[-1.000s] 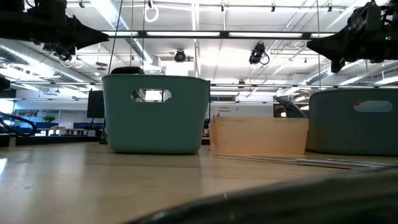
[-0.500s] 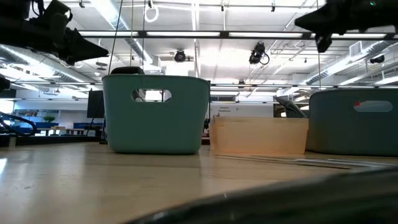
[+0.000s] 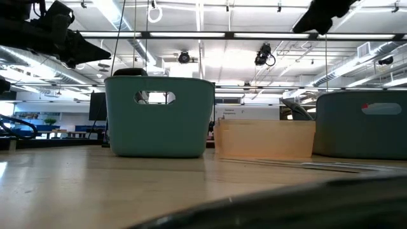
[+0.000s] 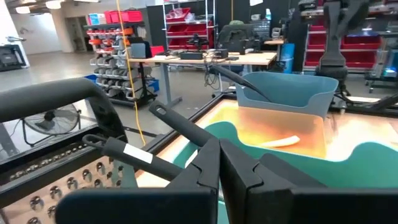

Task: Pick & Place Kitchen Items
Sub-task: Put the bottom silver table knife into the orange bin

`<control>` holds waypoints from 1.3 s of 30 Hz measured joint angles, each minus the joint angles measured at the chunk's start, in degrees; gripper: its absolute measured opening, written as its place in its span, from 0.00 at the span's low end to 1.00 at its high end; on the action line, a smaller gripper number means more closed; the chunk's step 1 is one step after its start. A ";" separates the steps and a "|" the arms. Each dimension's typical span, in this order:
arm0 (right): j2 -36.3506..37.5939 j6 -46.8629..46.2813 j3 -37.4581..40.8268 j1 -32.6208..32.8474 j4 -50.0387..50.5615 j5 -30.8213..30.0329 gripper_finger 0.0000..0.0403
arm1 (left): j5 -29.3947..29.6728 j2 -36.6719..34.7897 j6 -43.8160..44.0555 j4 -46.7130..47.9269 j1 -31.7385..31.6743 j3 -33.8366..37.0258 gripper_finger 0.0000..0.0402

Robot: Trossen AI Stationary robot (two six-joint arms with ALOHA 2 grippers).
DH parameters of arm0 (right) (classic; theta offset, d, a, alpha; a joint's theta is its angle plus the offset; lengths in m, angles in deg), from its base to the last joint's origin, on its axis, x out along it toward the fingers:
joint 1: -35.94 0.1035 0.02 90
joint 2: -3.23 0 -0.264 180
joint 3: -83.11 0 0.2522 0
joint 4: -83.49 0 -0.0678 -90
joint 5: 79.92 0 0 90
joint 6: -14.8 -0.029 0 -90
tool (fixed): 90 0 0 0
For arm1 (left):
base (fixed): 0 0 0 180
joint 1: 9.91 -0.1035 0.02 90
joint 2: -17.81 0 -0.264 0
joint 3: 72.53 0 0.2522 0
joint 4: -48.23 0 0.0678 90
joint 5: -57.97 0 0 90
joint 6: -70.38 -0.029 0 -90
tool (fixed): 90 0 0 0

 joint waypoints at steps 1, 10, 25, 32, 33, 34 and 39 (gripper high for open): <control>-0.78 -1.36 -0.46 1.96 1.22 -1.17 0.07 | -0.38 0.00 -0.11 -0.04 0.00 0.00 0.02; -13.28 -18.55 -0.67 16.03 4.13 -2.93 0.16 | -3.65 0.00 -0.41 -1.94 0.01 0.00 0.03; -36.19 -25.21 -0.64 23.16 -11.28 -5.27 0.47 | -3.65 0.00 0.48 -1.94 0.02 0.00 0.05; -41.74 -28.28 -0.62 24.82 -19.75 -4.30 0.44 | -3.65 0.00 0.48 -1.91 0.02 0.00 0.05; -42.49 -29.10 -0.61 25.00 -19.68 -4.29 0.44 | -3.65 0.00 0.46 -1.91 0.02 0.00 0.05; -43.22 -29.73 -0.60 25.13 -19.72 -4.28 0.44 | -3.65 0.00 0.44 -1.91 0.02 0.00 0.05; -46.02 -31.90 -0.60 25.52 -19.49 -3.86 0.44 | -3.65 0.00 0.44 -1.89 0.02 0.00 0.05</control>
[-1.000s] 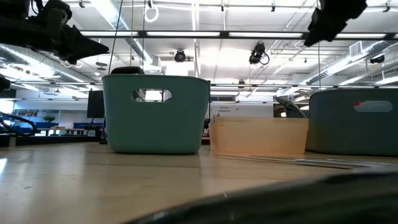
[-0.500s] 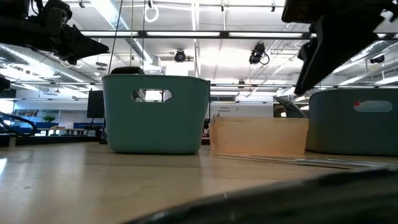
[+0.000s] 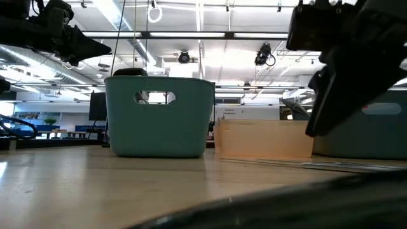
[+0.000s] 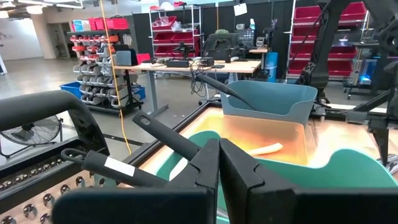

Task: Pick & Place Kitchen Items
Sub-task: Put the bottom silver table knife into the orange bin

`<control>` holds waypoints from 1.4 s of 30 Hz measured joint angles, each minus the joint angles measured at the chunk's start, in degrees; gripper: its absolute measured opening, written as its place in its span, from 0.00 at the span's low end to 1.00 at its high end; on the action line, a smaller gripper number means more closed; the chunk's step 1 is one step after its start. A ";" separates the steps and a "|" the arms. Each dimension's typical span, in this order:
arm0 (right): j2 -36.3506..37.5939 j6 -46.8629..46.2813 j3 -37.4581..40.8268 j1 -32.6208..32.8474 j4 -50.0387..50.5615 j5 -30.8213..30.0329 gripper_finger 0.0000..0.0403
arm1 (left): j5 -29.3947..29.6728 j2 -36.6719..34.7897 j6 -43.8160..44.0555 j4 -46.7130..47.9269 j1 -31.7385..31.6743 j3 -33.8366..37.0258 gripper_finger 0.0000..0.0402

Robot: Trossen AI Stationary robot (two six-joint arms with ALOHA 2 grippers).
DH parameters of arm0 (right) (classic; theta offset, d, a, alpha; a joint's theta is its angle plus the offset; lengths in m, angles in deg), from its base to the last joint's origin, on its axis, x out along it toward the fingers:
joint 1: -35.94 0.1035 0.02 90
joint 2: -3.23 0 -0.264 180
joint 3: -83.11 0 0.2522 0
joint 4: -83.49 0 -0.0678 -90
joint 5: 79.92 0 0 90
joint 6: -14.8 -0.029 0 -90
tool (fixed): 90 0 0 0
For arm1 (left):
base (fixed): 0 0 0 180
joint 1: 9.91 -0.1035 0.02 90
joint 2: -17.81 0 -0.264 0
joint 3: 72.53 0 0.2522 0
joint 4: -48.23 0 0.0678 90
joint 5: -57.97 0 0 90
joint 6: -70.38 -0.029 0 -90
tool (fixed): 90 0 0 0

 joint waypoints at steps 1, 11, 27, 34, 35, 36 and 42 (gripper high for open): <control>-0.30 -0.50 0.00 0.00 -0.10 0.69 0.44 | 0.00 0.00 0.02 0.00 0.00 0.00 0.05; -4.91 -1.97 0.02 0.02 -0.28 0.61 0.44 | 0.00 0.00 0.04 0.00 0.00 -0.02 0.05; -6.15 2.91 -0.07 0.32 -1.27 3.16 0.35 | -0.02 0.00 0.06 0.00 0.00 -0.02 0.05; -6.94 3.39 -0.13 0.79 -2.05 3.03 0.18 | -0.04 0.00 0.07 0.00 0.00 -0.02 0.05; -7.43 3.37 -0.15 0.79 -2.26 3.07 0.16 | -0.02 0.00 0.09 0.00 -0.01 -0.02 0.05; -7.92 3.39 -0.17 0.79 -2.44 3.13 0.14 | -0.02 0.00 0.09 0.00 0.00 -0.02 0.05; -9.46 3.36 -0.31 0.79 -3.40 2.73 0.11 | -0.02 0.00 0.09 0.00 -0.02 -0.02 0.05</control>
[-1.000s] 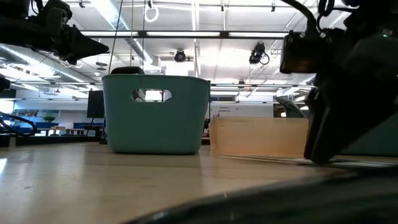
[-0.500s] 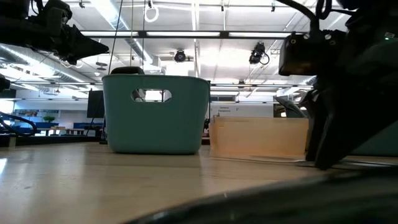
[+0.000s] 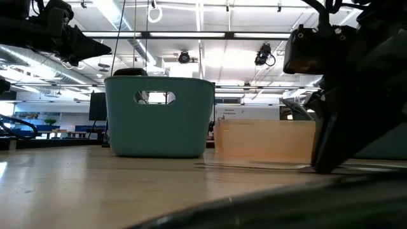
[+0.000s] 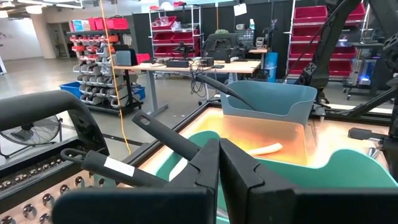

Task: Pick & Place Kitchen Items
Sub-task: Put the bottom silver table knife into the orange bin

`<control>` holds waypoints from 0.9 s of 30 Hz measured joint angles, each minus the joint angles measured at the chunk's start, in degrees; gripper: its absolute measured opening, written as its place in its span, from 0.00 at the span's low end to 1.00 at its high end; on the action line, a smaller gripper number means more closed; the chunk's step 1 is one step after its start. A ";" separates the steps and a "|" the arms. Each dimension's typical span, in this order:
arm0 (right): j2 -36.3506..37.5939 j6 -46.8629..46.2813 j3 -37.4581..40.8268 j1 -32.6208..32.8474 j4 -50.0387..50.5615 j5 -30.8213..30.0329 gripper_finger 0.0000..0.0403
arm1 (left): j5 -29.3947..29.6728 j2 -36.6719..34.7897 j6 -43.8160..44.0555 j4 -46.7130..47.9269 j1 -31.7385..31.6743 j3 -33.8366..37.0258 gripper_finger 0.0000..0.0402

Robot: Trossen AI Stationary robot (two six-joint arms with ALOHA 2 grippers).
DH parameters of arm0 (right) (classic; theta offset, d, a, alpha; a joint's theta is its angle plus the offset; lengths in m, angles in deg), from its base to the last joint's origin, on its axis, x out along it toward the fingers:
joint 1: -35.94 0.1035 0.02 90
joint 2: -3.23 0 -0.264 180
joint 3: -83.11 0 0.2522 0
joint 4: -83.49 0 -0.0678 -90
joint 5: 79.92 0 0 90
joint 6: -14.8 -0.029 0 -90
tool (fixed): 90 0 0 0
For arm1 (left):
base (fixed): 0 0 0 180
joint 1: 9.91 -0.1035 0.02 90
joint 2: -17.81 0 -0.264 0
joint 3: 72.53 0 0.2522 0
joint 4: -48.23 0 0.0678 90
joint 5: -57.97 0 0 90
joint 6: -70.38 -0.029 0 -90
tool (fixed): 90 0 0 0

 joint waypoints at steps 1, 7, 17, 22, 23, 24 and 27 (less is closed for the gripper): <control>0.00 0.04 0.04 0.02 -0.04 -0.35 0.10 | 0.00 0.00 0.00 0.00 0.00 0.00 0.05; 1.71 2.44 0.31 0.02 -0.56 -1.20 0.10 | 0.00 0.00 0.00 0.00 0.02 0.00 0.05; 3.30 3.90 0.46 0.00 -0.79 -2.63 0.06 | 0.00 0.00 0.00 0.03 0.01 -0.01 0.05; 3.37 4.55 0.46 -0.02 -0.83 -1.89 0.01 | 0.00 0.00 -0.04 0.07 0.02 -0.02 0.05; 3.38 4.55 0.46 -0.02 -0.87 -1.63 0.01 | 0.00 0.00 -0.02 0.07 0.02 -0.02 0.05; 3.39 4.55 0.46 -0.02 -0.94 -1.37 0.01 | -0.02 0.00 -0.02 0.07 0.01 -0.02 0.05; 3.39 4.37 0.46 -0.02 -1.06 -1.14 0.05 | -3.93 0.00 -0.02 0.03 0.00 -0.02 0.05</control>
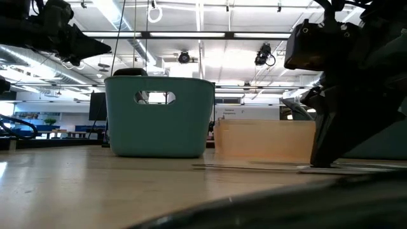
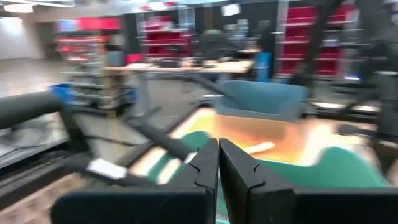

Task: Pick & Place Kitchen Items
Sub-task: Put the bottom silver table knife into the orange bin

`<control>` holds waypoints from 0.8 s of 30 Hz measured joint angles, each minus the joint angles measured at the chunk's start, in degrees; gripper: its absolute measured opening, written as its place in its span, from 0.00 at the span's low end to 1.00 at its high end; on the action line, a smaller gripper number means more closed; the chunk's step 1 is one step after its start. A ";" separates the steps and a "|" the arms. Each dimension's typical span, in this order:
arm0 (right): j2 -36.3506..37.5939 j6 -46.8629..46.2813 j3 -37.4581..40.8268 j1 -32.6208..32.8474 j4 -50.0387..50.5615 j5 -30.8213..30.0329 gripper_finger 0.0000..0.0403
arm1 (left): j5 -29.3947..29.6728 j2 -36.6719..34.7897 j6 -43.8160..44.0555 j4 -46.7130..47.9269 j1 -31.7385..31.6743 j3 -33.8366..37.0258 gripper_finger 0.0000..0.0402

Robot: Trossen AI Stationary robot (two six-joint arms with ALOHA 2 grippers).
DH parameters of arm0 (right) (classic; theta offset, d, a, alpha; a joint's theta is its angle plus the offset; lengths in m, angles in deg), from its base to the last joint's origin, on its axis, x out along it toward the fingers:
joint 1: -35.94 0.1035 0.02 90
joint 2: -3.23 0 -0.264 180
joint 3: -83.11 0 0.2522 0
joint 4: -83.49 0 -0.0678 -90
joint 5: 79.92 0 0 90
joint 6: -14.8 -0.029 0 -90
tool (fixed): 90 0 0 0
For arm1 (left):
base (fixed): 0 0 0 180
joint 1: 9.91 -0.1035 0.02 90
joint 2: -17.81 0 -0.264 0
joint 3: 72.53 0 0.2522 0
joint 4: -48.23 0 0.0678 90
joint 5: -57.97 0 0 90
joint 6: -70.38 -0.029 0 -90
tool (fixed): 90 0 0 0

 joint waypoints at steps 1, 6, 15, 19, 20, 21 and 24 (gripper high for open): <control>0.00 0.00 0.00 0.00 -0.05 0.05 0.07 | -2.87 0.00 -0.49 -0.27 0.01 0.00 0.04; 0.02 0.05 -0.04 0.00 -0.28 0.62 0.10 | -10.54 0.02 -1.47 -5.20 1.52 -0.02 0.01; 0.07 1.48 -0.07 0.00 -0.30 0.57 0.08 | -11.06 10.03 -1.71 -21.29 10.40 -0.07 0.01; 0.09 1.43 -0.09 0.00 -0.28 -0.51 0.08 | -5.79 20.12 -2.32 -29.20 15.59 -0.07 0.01; 0.09 1.44 -0.09 0.02 -0.29 -0.68 0.08 | -4.40 22.97 -2.35 -30.87 16.96 -0.08 0.01; 0.09 1.44 -0.09 0.02 -0.30 -0.71 0.08 | -2.92 26.07 -2.40 -31.80 18.34 -0.33 0.00; 0.09 1.45 -0.09 0.02 -0.30 -0.88 0.08 | 3.46 35.72 -2.46 -32.50 22.90 -3.34 0.00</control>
